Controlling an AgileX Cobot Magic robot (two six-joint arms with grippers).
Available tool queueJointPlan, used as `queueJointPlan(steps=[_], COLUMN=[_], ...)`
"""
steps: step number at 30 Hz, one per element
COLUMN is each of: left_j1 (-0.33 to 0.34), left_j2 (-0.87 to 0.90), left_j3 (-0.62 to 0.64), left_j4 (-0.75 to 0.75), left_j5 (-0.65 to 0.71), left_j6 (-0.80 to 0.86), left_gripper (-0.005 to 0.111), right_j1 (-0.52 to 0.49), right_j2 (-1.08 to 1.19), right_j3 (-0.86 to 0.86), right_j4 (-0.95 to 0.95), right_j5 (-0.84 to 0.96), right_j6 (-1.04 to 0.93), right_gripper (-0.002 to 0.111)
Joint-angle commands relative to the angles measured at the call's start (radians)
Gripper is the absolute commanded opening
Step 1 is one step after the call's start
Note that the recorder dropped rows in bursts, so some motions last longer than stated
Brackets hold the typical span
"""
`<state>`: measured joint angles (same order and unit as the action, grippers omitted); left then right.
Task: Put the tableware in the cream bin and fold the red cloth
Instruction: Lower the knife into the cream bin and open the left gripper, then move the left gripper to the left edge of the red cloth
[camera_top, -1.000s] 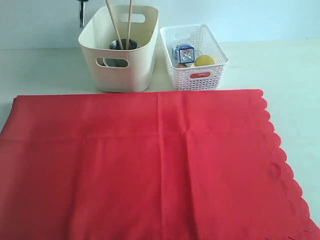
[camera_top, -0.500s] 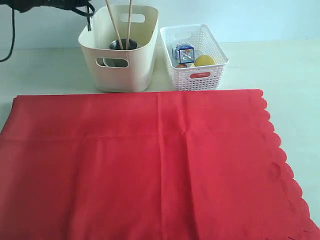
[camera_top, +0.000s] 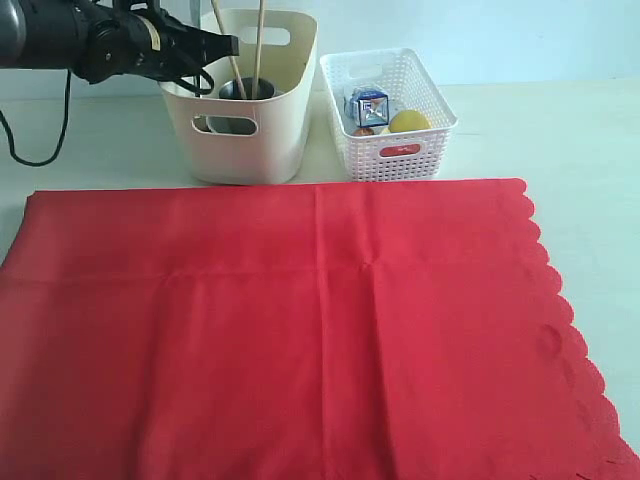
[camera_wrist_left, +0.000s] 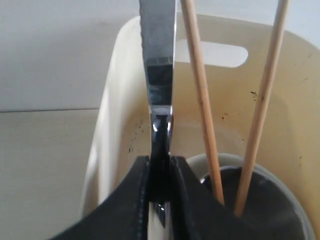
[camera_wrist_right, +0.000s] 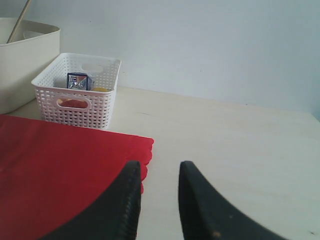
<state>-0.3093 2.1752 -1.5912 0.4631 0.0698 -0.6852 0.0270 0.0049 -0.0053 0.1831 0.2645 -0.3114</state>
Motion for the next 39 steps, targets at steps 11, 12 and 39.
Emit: queueJointPlan(steps=[11,12,39], left_j1=[-0.003,-0.003,-0.001], left_j2=[-0.061,-0.074,-0.384], left_j3=[-0.014,-0.014,0.075], left_j4=[0.004,0.004,-0.243], left_j5=[-0.035,-0.030,0.914], left_j6=[0.000,0.002,0.341], left_gripper=[0.046,0.046,0.045], right_j1=[-0.004,-0.004,-0.004], right_j2=[-0.005,-0.005,-0.005], right_j3=[0.005,0.005,0.005], right_j4=[0.001,0.001,0.001], right_j5=[-0.003,-0.003,-0.004], right_j6=[0.001,0.001,-0.001], right_gripper=[0.027,0.027,0.027])
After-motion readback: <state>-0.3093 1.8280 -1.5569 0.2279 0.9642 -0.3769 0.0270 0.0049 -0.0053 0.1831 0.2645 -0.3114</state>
